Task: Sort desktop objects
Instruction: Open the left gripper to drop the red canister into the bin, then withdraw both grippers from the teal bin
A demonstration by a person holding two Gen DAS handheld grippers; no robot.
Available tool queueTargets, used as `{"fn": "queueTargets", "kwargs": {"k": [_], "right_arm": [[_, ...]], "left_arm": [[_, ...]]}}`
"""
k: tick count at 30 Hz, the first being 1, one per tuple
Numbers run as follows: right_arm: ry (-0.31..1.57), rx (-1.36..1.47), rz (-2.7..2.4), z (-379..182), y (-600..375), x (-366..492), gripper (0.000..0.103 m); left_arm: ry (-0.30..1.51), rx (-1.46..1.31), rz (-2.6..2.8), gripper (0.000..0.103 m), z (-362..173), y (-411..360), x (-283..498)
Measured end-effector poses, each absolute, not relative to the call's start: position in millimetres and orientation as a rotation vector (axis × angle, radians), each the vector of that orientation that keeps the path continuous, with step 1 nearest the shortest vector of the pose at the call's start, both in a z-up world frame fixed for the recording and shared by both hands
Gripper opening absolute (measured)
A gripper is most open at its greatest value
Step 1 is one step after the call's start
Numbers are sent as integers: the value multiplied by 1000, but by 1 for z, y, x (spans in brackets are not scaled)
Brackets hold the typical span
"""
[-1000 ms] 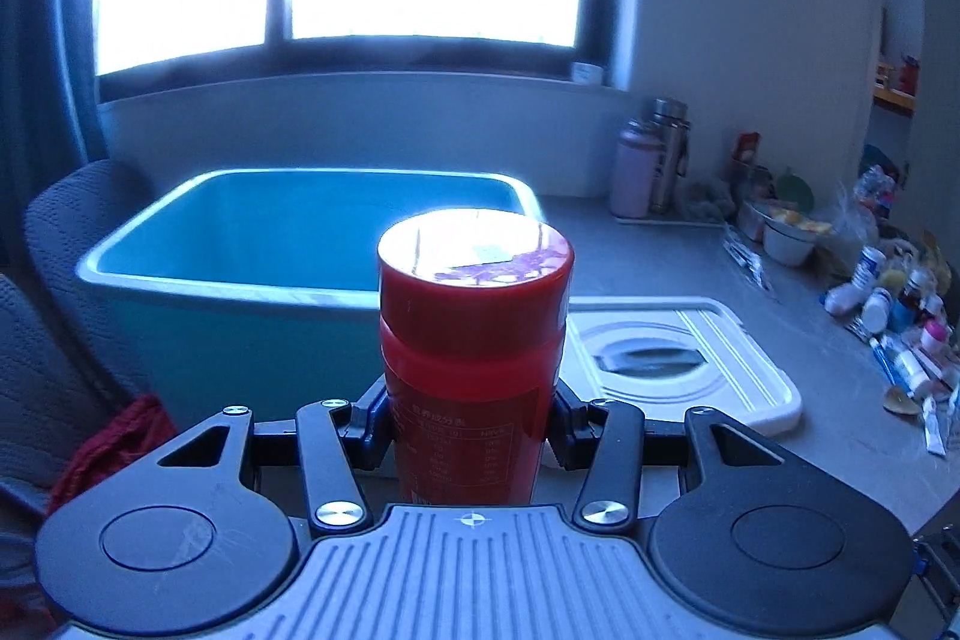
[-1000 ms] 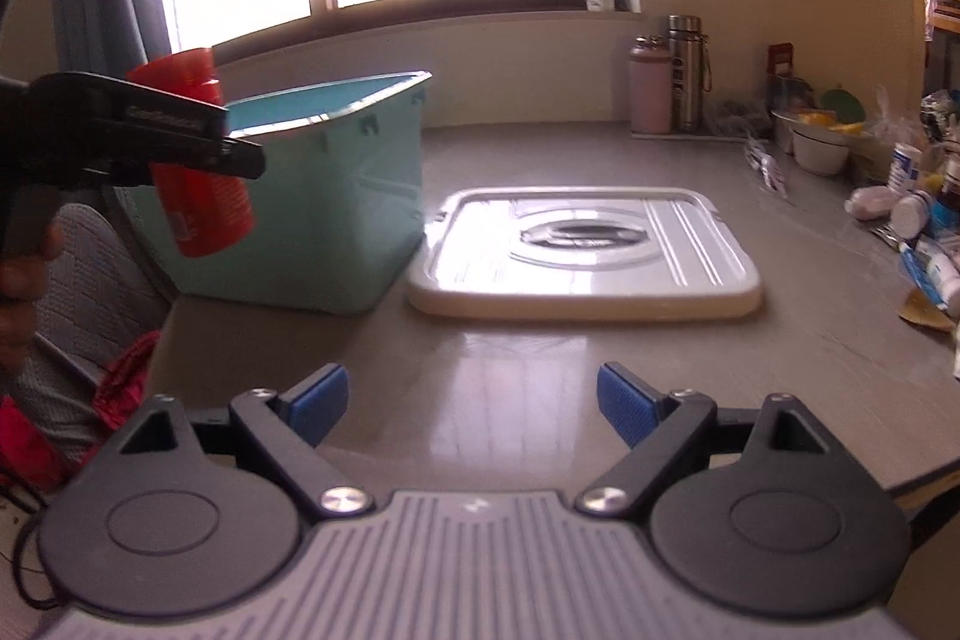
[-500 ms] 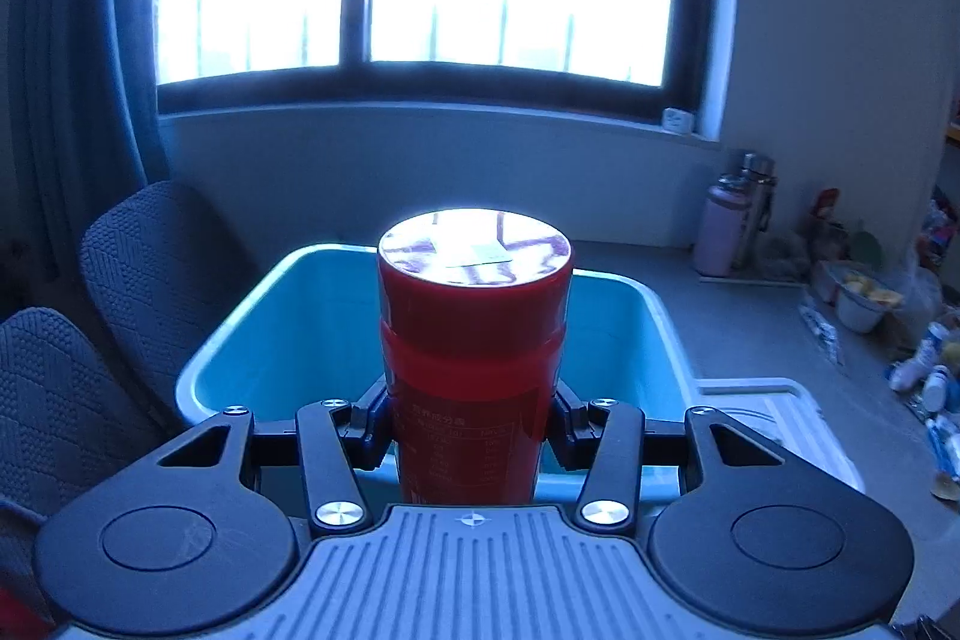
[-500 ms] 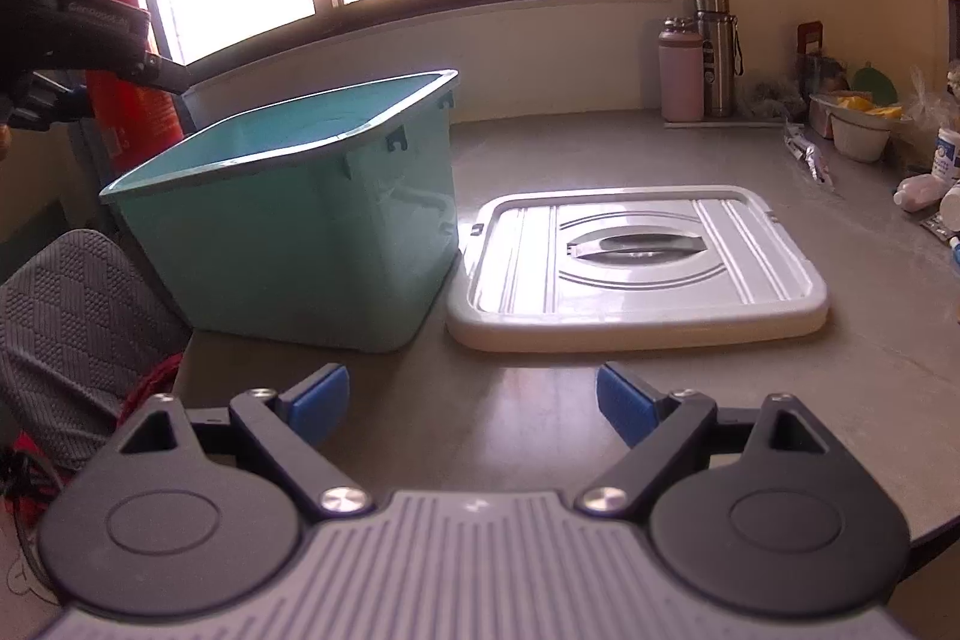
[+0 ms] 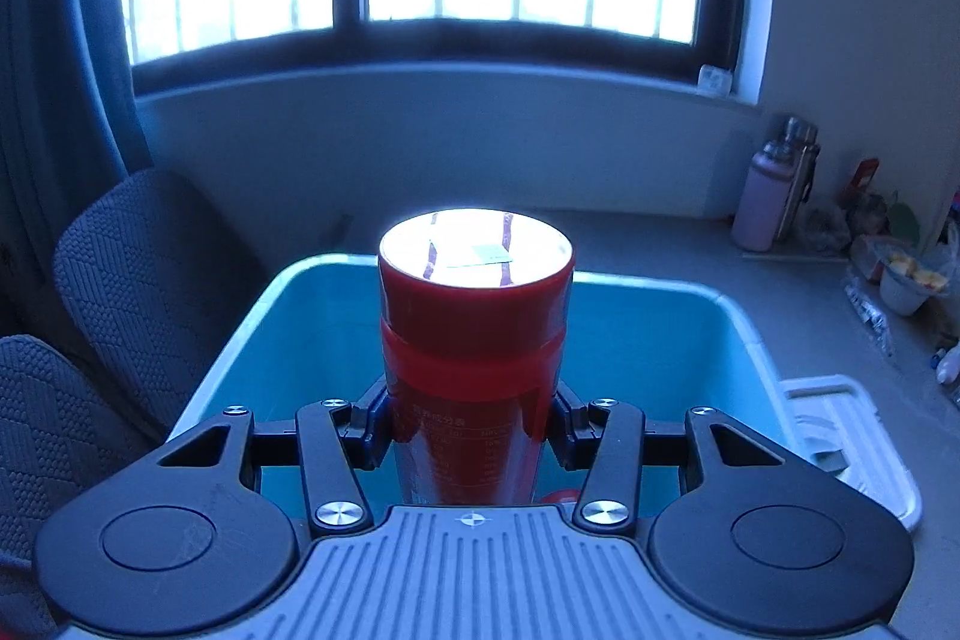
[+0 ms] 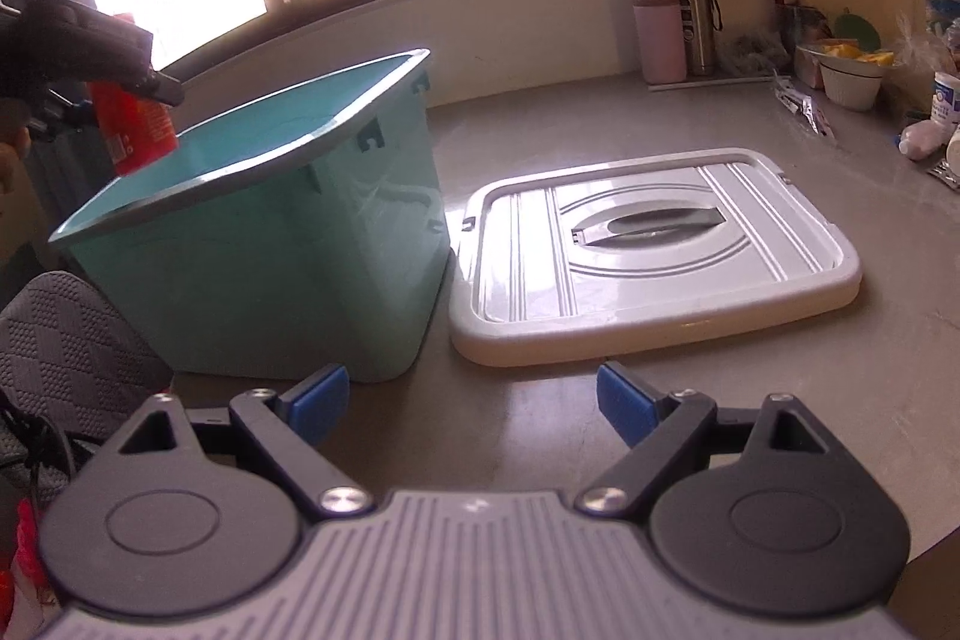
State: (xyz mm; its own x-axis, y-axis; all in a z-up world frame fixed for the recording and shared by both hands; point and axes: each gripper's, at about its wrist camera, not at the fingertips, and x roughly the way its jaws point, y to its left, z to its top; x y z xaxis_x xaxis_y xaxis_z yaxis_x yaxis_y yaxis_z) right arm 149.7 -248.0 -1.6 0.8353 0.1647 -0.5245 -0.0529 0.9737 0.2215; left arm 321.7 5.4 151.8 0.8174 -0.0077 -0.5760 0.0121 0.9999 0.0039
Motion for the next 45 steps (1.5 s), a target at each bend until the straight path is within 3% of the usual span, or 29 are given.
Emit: {"fn": "queueTargets", "kwargs": {"k": [18,19,20,22,45], "right_arm": [[610,227,77,-7,-238,170,90],[612,229,76,-8,-238,171,90],[613,231,76,-8,-238,171,90],[616,235,75,-8,-239,172,90],[591,218,121,3,-253,151,90]], "left_arm": [[753,7,-4,53,97,21,362],[760,10,4,56,96,21,363],[771,6,10,74,94,21,364],[770,-24,12,85,93,25,365],[696,34,71,85,117,12,310]]}}
